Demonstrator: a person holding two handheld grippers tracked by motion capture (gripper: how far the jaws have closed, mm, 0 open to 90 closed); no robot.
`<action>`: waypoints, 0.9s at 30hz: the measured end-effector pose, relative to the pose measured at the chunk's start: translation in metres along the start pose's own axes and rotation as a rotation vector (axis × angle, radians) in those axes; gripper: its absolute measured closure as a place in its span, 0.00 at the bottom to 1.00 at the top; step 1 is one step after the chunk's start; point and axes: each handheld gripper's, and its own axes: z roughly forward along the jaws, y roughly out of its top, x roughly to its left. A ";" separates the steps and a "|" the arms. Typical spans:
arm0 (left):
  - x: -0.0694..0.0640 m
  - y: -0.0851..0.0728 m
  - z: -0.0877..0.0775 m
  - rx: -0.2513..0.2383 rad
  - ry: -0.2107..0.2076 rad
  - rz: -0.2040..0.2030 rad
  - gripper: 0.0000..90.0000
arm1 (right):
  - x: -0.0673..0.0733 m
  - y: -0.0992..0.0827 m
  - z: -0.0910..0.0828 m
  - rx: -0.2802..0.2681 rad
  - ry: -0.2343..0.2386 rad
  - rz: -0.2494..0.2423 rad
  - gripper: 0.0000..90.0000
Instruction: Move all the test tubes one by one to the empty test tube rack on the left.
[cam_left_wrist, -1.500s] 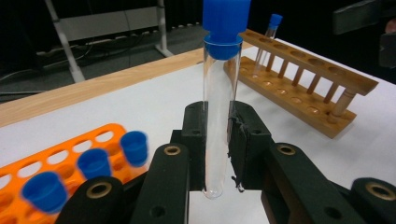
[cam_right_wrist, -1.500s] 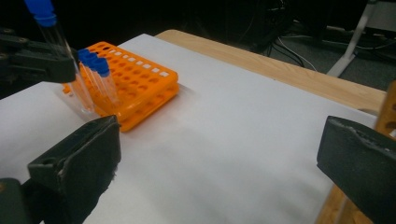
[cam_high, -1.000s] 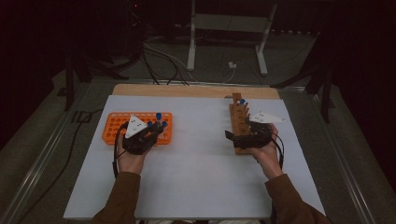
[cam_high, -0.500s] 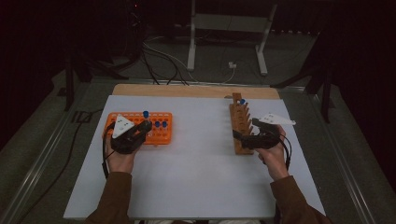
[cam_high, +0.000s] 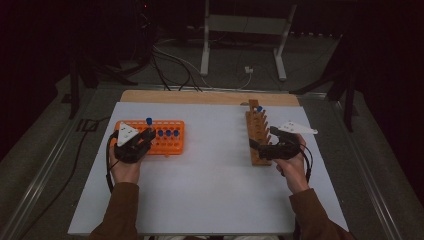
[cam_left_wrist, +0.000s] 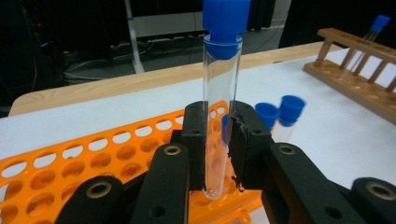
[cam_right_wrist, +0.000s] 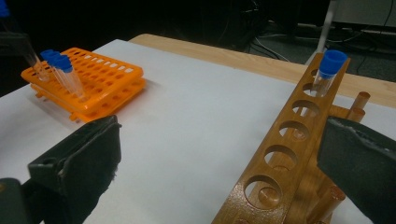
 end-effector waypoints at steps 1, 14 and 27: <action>0.001 -0.001 0.002 0.006 0.002 -0.003 0.87 | 0.000 0.000 0.000 0.000 0.001 0.001 0.00; 0.002 -0.019 0.024 0.084 0.025 -0.001 0.87 | 0.002 -0.002 0.002 0.007 0.015 0.000 0.00; -0.002 -0.029 0.027 0.154 0.029 0.036 0.87 | 0.005 -0.004 0.005 0.021 0.025 -0.011 0.00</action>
